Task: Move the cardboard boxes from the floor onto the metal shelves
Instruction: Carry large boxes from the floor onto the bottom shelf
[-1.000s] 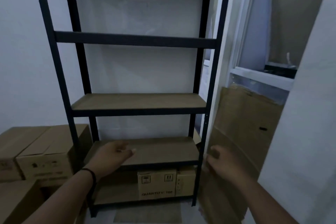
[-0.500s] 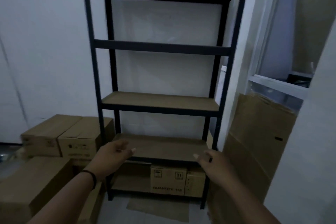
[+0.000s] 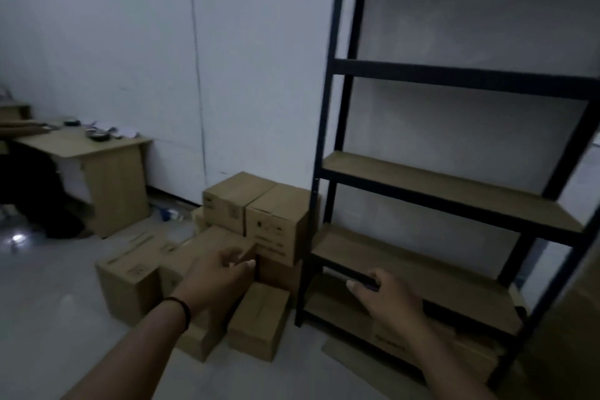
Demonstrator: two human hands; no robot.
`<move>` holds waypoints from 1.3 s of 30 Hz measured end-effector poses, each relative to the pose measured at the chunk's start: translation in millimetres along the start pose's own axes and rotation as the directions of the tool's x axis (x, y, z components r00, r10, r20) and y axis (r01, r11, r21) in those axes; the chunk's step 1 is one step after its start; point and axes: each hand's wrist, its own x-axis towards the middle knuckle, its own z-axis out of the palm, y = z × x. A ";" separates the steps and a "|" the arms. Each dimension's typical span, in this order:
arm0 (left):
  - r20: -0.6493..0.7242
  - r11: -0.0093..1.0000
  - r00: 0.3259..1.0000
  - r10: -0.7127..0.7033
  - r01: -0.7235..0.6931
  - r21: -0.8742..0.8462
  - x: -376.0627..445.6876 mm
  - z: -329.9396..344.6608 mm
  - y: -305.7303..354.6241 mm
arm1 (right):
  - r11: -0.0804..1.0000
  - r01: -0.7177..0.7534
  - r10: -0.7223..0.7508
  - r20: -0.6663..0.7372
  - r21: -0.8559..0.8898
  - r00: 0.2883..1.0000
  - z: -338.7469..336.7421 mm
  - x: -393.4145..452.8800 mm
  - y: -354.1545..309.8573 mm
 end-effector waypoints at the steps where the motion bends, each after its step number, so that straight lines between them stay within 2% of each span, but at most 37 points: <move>1: -0.001 1.000 1.000 -0.028 0.028 0.011 5.5 -14.0 -13.5 | 1.000 0.023 -0.023 0.009 0.003 1.000 14.6 3.3 -14.9; 6: -0.036 0.989 0.988 -0.147 0.148 0.006 28.5 -90.4 -83.9 | 0.995 0.096 -0.095 0.070 -0.011 0.993 87.2 16.4 -94.3; 11: -0.047 0.983 0.982 -0.182 0.183 0.019 48.9 -139.2 -131.8 | 0.992 0.129 -0.127 0.138 -0.007 0.982 140.0 32.4 -147.4; 15: -0.055 0.973 0.972 -0.227 0.229 0.030 64.5 -154.9 -155.1 | 0.991 0.132 -0.124 0.179 -0.035 0.976 168.6 47.9 -169.3; 20: -0.076 0.963 0.960 -0.268 0.269 -0.003 91.7 -156.9 -175.9 | 0.991 0.131 -0.132 0.236 0.020 0.963 195.3 80.5 -184.3; 24: -0.091 0.962 0.958 -0.271 0.274 0.022 130.1 -159.5 -192.4 | 0.991 0.131 -0.129 0.263 0.009 0.956 221.3 127.0 -195.8; 30: -0.140 0.934 0.927 -0.349 0.357 0.036 197.1 -168.2 -220.1 | 0.990 0.140 -0.126 0.331 -0.020 0.935 253.3 202.3 -221.6; 39: -0.204 0.902 0.883 -0.422 0.431 -0.001 265.2 -201.2 -274.7 | 0.980 0.189 -0.145 0.442 -0.057 0.885 305.1 283.4 -288.4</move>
